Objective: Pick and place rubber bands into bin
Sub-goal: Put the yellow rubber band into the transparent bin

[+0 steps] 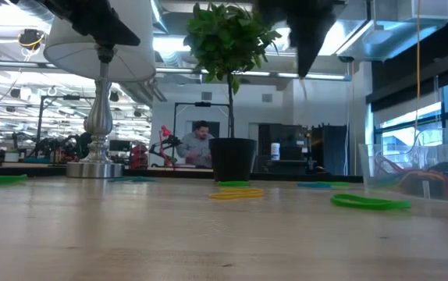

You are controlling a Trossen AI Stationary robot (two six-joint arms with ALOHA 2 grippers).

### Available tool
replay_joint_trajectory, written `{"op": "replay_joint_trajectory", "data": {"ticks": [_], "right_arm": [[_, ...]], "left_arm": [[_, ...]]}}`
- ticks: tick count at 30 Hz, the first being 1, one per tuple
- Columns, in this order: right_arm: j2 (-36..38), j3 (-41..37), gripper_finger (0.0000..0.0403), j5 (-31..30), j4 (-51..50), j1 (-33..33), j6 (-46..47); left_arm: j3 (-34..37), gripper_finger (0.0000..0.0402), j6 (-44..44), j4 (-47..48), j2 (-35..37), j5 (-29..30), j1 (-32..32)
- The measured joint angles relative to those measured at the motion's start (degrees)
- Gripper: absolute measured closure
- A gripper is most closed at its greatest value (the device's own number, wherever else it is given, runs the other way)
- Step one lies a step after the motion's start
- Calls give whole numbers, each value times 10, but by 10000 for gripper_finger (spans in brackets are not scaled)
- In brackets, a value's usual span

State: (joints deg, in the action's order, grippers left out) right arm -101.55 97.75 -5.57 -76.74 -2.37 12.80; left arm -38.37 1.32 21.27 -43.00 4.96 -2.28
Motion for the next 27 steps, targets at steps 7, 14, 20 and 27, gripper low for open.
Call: {"op": "replay_joint_trajectory", "data": {"ticks": [7, 14, 20, 27], "right_arm": [[161, -61, 402, -9, -32, -1, 76], [325, -189, 402, -10, -64, -2, 196], [444, -340, 403, -4, -36, -18, 259], [506, -489, 403, 11, 72, -20, 274]], "left_arm": [[0, 399, -3, -1, 0, 1, 0], [0, 399, -6, -3, 0, 1, 0], [0, 400, -26, -5, 0, -2, 0], [0, 400, -76, -24, 0, -28, 18]]}}
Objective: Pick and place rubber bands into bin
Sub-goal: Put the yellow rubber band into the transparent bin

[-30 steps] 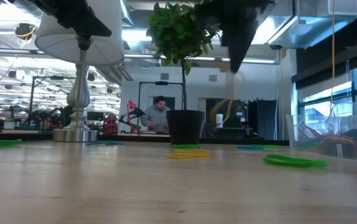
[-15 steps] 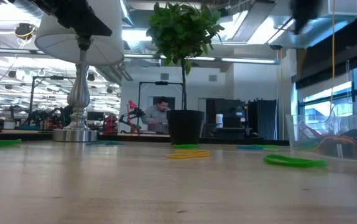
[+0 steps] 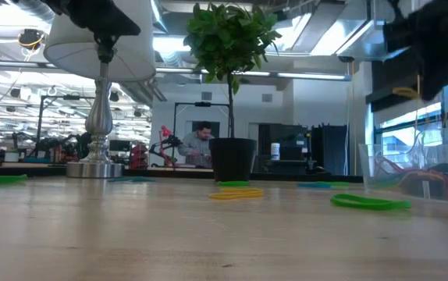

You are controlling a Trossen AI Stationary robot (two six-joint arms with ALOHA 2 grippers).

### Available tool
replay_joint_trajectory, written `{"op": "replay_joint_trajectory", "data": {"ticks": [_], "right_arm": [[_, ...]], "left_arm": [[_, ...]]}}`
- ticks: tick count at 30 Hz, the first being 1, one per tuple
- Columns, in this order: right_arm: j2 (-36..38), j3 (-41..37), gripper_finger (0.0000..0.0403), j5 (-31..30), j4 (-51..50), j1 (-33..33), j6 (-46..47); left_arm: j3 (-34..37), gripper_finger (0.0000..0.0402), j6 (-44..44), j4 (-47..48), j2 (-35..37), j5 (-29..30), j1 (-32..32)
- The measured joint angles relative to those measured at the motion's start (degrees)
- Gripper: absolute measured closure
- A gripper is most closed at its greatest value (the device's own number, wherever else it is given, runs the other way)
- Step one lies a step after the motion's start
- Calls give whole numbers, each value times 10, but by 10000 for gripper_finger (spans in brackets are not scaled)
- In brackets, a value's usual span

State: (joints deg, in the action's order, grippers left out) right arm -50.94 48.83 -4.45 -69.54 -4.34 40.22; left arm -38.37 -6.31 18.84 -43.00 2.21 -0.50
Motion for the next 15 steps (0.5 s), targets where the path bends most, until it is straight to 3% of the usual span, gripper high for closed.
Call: {"op": "replay_joint_trajectory", "data": {"ticks": [8, 15], "right_arm": [[-3, -105, 397, 30, 70, 0, 1], [-3, -116, 340, 30, 78, 0, -2]], "left_arm": [[0, 400, 0, -16, -5, 12, 42], [0, 400, -5, -8, -5, 18, 61]]}}
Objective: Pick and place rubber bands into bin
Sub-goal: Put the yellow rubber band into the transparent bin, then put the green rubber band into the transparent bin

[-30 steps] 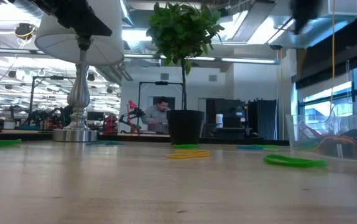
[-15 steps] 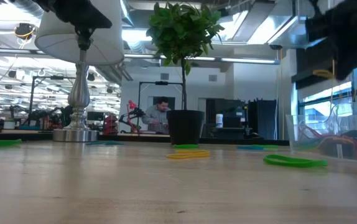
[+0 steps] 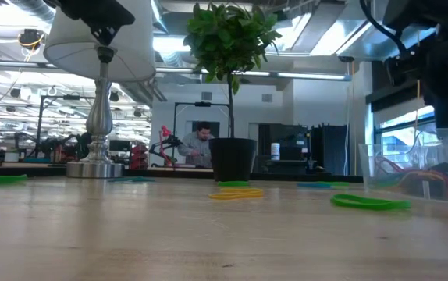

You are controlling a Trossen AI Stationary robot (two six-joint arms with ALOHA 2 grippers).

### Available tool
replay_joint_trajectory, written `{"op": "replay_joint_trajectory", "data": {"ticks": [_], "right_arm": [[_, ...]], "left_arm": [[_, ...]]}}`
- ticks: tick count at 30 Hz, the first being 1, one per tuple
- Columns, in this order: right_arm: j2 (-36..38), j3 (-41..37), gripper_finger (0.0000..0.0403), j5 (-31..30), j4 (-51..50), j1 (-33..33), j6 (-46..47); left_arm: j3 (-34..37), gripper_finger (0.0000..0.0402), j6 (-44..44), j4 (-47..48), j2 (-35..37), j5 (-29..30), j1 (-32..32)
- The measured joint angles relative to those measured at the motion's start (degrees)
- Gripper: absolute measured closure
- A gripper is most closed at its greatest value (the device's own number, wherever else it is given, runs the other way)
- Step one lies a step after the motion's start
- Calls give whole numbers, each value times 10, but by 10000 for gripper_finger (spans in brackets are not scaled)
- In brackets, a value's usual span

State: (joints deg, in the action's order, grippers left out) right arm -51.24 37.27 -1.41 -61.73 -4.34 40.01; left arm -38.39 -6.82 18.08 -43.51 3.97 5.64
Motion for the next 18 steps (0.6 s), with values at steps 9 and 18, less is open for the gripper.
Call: {"op": "replay_joint_trajectory", "data": {"ticks": [9, 18], "right_arm": [[0, 4, 256, -3, -3, 0, 3], [0, 4, 230, -2, -34, 0, 53]], "left_arm": [[0, 400, -2, 1, 0, 11, 0], [0, 399, -5, 2, 0, 10, 0]]}}
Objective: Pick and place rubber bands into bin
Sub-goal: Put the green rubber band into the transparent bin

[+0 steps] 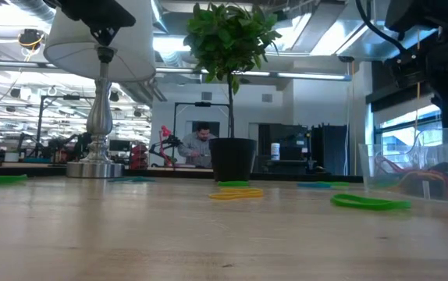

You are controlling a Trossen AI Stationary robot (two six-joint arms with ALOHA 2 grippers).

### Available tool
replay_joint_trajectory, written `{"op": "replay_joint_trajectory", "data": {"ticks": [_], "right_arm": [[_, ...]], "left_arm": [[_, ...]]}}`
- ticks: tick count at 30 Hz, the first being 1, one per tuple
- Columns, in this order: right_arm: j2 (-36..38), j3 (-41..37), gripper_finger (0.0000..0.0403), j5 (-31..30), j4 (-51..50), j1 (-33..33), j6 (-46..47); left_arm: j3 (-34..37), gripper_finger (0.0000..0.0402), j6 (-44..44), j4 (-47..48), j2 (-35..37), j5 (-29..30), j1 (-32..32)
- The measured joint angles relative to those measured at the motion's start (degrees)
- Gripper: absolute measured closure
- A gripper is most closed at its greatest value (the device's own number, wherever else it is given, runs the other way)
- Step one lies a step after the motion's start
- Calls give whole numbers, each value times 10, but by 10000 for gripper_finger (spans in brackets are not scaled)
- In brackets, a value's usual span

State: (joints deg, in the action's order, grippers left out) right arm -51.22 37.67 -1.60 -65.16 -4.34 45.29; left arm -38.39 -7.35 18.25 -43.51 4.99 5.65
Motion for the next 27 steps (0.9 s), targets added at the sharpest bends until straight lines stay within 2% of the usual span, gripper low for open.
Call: {"op": "replay_joint_trajectory", "data": {"ticks": [4, 14, 18, 21, 23, 27], "right_arm": [[1, 0, 237, 20, 11, 0, 27], [1, 0, 250, 22, 39, 0, 60], [1, 0, 250, 10, 46, 0, 93], [1, 0, 250, -1, 53, 0, 115], [1, 0, 250, -9, 58, 0, 120], [1, 0, 250, -18, 68, 0, 145]], "left_arm": [[0, 400, 0, 4, 0, 0, 0], [0, 399, -12, 55, 0, 23, 0], [0, 399, -94, 100, 0, 83, -1], [0, 398, -168, 172, 0, 100, -18], [0, 396, -202, 229, -8, 85, -32], [0, 380, -230, 316, -42, 17, -65]]}}
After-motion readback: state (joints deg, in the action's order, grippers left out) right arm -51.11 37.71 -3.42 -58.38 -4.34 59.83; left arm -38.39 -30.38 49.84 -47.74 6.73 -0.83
